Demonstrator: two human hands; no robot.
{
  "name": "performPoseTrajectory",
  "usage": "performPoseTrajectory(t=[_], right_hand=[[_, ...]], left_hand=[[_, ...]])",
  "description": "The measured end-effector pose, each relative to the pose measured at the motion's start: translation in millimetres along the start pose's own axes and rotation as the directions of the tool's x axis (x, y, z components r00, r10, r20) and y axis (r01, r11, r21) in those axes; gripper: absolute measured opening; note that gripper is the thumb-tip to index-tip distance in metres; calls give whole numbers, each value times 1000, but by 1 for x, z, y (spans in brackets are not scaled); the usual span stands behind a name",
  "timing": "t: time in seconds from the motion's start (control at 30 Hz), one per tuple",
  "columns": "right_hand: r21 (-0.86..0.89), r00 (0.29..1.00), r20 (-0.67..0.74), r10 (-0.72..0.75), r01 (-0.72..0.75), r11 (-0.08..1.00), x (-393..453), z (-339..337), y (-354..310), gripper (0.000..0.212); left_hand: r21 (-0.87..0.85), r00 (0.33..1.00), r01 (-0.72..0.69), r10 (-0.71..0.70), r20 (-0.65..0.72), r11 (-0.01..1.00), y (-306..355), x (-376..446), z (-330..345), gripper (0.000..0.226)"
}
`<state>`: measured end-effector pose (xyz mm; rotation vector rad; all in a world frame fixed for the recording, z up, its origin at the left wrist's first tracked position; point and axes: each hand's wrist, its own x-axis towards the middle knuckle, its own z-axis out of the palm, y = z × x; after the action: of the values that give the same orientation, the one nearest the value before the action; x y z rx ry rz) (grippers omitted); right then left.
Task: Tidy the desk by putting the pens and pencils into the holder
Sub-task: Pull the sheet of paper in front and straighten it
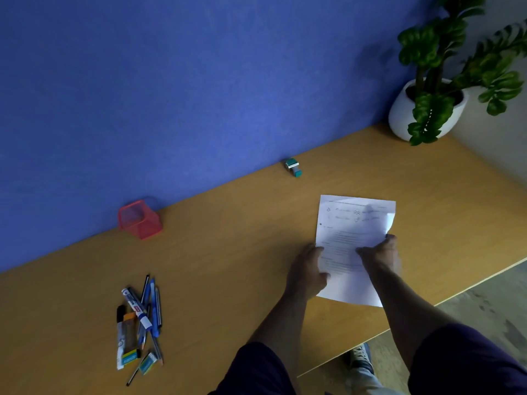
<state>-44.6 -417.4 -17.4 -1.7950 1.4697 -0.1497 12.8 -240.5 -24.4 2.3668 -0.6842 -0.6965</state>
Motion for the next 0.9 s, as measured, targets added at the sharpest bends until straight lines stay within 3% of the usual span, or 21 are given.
performPoseTrajectory(t=[0.13, 0.3, 0.57, 0.8, 0.9], right_hand=[[202, 990, 71, -122, 106, 974, -11, 22, -5, 66], [182, 920, 253, -298, 257, 949, -25, 45, -23, 78], [28, 810, 439, -389, 420, 907, -58, 75, -47, 56], [-23, 698, 573, -430, 538, 842, -85, 94, -66, 58], [-41, 650, 599, -468, 609, 792, -98, 101, -73, 73]], left_hand=[[-330, 956, 179, -243, -164, 927, -7, -2, -18, 54], [-552, 846, 298, -483, -225, 779, -38, -14, -46, 33], [-535, 724, 345, -581, -372, 771, -93, -59, -86, 31], [-543, 628, 372, -635, -450, 753, -126, -89, -111, 31], [-519, 609, 390, -636, -475, 761, -137, -94, -116, 27]])
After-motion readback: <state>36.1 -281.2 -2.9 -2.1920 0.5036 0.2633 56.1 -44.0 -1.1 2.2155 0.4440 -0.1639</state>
